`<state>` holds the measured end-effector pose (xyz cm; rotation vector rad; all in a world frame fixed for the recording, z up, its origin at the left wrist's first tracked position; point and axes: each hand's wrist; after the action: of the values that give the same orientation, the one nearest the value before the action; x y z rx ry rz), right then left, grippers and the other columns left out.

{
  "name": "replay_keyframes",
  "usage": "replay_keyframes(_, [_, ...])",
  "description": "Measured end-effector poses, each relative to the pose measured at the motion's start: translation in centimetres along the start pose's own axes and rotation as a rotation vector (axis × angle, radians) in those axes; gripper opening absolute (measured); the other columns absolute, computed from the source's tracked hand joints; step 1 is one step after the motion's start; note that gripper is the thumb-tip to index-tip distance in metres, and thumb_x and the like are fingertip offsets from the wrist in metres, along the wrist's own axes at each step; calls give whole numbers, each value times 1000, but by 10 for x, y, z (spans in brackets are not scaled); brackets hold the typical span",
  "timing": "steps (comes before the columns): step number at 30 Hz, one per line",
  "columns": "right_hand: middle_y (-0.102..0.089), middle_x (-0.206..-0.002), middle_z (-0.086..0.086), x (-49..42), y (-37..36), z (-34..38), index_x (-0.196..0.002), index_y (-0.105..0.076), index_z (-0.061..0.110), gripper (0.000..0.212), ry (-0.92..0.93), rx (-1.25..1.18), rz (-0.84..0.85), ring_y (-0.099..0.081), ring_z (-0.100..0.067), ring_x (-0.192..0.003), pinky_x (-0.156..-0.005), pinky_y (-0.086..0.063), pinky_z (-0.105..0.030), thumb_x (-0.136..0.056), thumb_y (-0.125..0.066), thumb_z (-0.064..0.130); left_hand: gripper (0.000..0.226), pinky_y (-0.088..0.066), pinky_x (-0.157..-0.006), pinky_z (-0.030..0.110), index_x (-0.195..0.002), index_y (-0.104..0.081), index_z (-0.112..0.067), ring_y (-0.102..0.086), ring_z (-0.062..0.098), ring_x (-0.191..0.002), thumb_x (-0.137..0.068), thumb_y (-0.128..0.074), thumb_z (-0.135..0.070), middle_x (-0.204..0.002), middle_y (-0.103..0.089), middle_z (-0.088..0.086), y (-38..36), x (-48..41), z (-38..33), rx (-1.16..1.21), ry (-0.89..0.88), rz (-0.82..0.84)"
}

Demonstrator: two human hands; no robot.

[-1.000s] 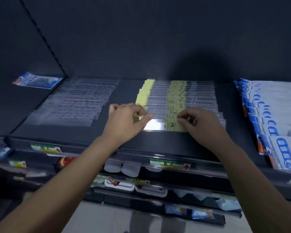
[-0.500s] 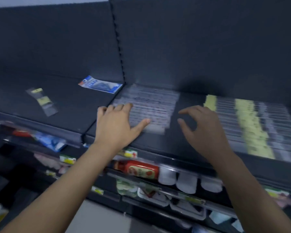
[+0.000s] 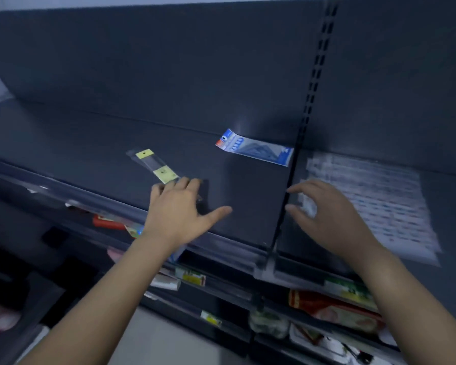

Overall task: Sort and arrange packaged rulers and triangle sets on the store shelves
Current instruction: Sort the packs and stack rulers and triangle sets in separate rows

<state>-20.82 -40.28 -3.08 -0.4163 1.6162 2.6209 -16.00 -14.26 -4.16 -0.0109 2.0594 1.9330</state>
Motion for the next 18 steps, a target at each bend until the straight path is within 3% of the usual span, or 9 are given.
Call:
replay_keyframes(3, [-58,-119,5,-33,-11,0,-120,-59,21,32,38,13,32,-52,-14,-111,-88,-31,-16,-90,-59,32,82,-27,-97,39,-125,-52,-25,-51,22,-118,-73,-28,-84,-121,-59,-2,-8,-26,28,-1,-16,26])
replay_keyframes(7, [-58,-122,6,-78,-24,6,-121,-58,22,36,66,7,121,-52,-13,-115,-96,-38,-24,-87,-61,35,57,-23,-96,37,-129,-49,-26,-47,22,-123,-81,-28,-49,-130,-56,-1,-13,-62,75,69,46,117])
replay_keyframes(10, [-55,-127,4,-106,-32,14,-126,-55,23,44,37,47,179,-49,-14,-119,-99,-34,-23,-86,-62,39,48,-16,-102,34,-142,-38,-30,-31,17,-137,-94,-40,-36,-150,-37,-5,-20,-89,114,88,39,265])
replay_keyframes(13, [-48,-137,0,-136,-41,16,-135,-45,23,56,-74,146,208,-43,-19,-126,-103,-35,-29,-86,-59,45,58,-10,-111,36,-147,-31,-32,-17,13,-144,-93,-48,-41,-157,-22,-8,-30,-115,137,192,27,357])
replay_keyframes(18, [-21,-157,-2,-166,-63,21,-148,-22,27,61,-380,266,355,-24,-25,-141,-112,-28,-41,-94,-39,51,63,-15,-111,35,-145,-35,-31,-24,17,-141,-89,-44,-60,-153,-30,-2,-52,-149,131,204,-183,202])
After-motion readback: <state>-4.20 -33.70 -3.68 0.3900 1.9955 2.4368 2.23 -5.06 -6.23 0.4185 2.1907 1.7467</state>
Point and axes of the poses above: each hand's wrist, its own x-axis away from the middle knuckle, its own y-axis out of the back of the hand, z = x × y
